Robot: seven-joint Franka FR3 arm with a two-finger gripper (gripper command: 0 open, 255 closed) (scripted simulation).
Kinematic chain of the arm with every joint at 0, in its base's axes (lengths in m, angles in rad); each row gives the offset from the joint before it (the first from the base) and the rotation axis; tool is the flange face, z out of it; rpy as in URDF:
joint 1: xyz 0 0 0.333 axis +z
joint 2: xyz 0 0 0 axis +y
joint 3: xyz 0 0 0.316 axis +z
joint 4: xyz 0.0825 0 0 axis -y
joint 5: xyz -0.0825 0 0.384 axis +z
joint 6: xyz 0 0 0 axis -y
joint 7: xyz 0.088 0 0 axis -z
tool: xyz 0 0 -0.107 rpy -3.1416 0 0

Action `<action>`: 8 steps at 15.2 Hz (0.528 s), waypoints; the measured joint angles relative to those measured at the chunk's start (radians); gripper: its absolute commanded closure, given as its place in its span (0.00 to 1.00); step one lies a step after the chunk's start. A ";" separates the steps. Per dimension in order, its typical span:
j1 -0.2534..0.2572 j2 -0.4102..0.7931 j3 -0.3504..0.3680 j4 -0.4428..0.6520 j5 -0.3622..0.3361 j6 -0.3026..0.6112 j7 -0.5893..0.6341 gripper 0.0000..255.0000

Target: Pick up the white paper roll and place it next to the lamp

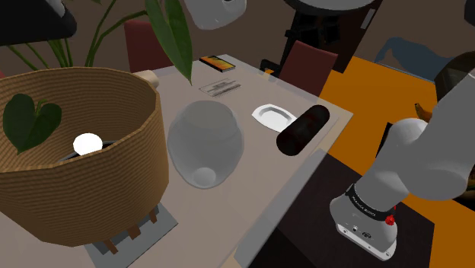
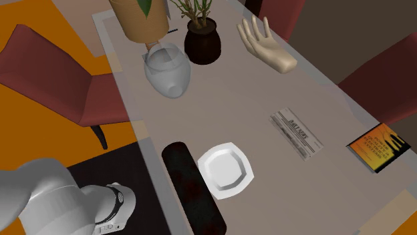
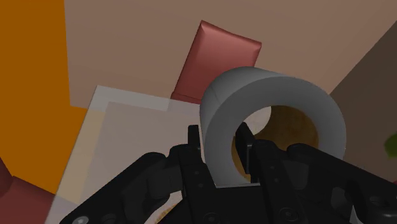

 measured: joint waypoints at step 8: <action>0.188 0.227 0.021 0.143 -0.493 0.199 0.412 1.00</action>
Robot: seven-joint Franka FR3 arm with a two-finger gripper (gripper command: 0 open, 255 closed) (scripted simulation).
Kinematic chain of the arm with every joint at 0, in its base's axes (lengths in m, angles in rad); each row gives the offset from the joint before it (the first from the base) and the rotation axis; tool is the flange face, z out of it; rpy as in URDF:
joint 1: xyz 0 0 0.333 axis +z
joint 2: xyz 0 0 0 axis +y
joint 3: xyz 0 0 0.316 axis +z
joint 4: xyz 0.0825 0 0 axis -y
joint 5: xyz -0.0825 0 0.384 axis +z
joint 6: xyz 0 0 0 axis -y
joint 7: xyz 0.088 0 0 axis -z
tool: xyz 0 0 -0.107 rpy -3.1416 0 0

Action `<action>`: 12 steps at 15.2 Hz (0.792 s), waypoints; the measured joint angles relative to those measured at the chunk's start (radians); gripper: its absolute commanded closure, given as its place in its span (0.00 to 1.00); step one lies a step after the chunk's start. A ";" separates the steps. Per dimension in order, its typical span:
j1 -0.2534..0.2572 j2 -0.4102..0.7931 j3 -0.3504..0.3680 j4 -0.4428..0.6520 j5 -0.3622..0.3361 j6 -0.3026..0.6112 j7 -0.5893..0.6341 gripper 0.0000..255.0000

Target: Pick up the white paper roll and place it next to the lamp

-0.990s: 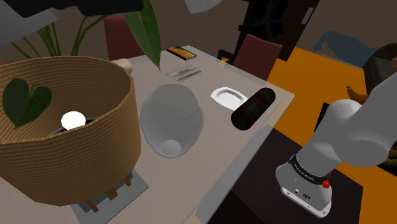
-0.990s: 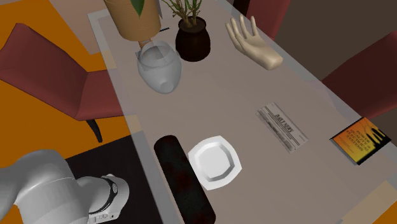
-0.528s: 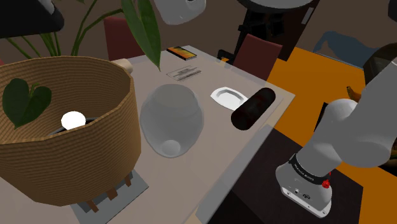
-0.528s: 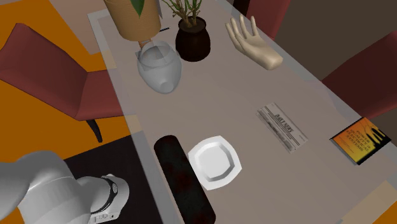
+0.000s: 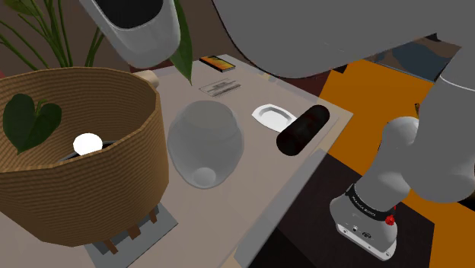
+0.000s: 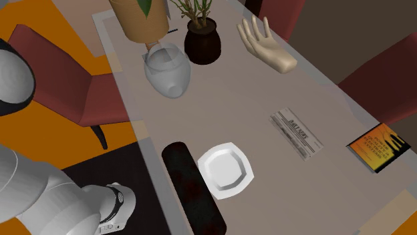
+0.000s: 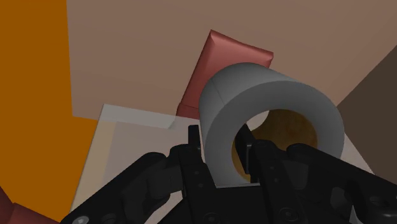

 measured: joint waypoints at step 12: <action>-0.053 0.061 0.106 -0.086 0.126 0.135 -0.172 1.00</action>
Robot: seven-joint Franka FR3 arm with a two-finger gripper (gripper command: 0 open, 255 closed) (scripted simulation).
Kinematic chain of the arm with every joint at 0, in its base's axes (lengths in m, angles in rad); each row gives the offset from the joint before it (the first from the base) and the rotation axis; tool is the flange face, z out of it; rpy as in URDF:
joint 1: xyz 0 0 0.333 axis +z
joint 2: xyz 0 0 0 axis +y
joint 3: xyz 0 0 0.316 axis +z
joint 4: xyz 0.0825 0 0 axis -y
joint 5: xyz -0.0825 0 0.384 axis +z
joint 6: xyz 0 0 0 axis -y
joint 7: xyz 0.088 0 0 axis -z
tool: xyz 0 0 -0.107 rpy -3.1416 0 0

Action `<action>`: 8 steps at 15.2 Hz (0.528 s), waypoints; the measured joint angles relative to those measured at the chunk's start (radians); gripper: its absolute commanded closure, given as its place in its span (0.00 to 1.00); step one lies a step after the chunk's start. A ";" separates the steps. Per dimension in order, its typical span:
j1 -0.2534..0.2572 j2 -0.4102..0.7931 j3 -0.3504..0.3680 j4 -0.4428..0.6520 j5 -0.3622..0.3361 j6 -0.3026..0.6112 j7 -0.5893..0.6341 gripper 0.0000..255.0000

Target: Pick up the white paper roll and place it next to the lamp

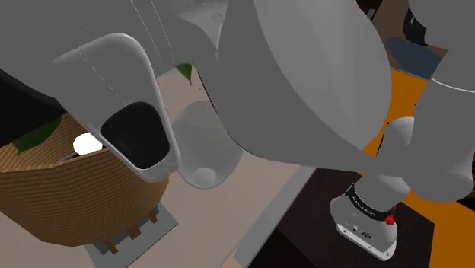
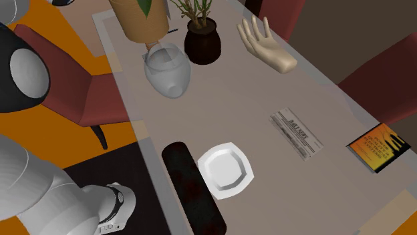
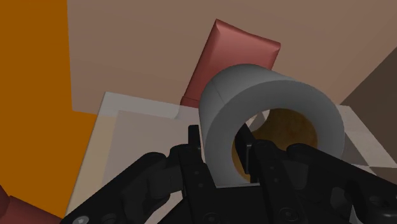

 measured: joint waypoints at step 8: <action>-0.076 0.076 0.123 -0.045 0.089 0.100 -0.148 1.00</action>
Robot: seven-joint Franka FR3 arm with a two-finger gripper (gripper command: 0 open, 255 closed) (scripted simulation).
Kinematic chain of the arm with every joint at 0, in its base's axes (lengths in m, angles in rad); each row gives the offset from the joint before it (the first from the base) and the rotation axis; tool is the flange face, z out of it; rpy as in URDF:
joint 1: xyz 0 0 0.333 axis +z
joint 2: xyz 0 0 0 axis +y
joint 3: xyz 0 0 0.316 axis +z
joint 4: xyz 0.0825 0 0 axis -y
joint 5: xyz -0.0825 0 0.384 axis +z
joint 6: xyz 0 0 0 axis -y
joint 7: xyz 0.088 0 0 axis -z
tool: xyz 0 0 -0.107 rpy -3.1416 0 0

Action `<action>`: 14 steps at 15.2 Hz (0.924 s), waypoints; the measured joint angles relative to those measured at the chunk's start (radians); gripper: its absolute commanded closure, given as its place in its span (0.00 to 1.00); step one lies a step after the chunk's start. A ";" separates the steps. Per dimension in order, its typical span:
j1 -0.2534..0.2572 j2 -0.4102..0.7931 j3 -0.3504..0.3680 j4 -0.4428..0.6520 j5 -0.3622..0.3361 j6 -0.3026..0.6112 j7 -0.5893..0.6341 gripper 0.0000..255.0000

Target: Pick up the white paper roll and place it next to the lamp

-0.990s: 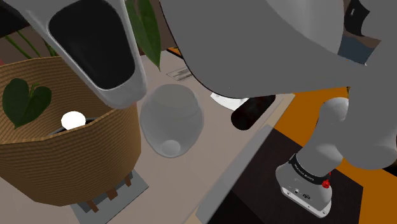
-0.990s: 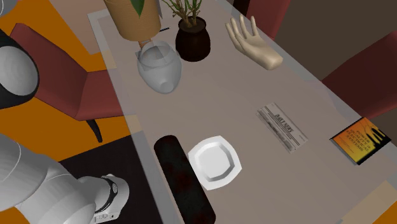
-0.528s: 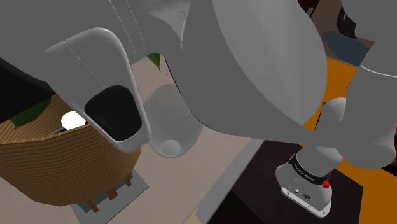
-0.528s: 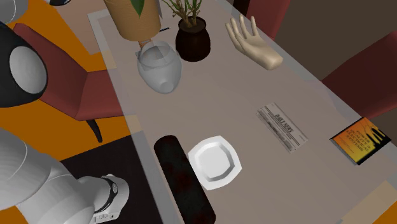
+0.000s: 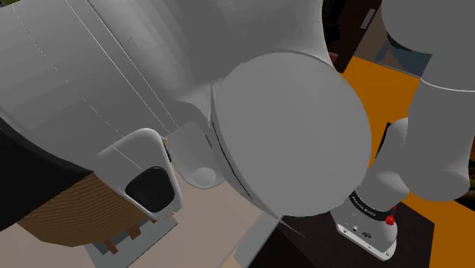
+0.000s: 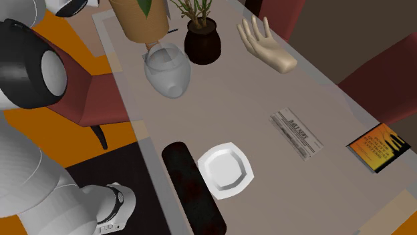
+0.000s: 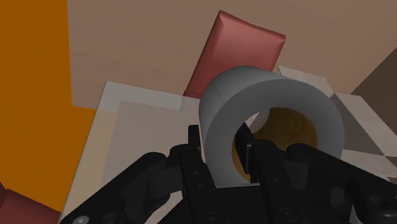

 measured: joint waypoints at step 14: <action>-0.107 0.223 0.210 -0.056 -0.014 0.205 -0.175 1.00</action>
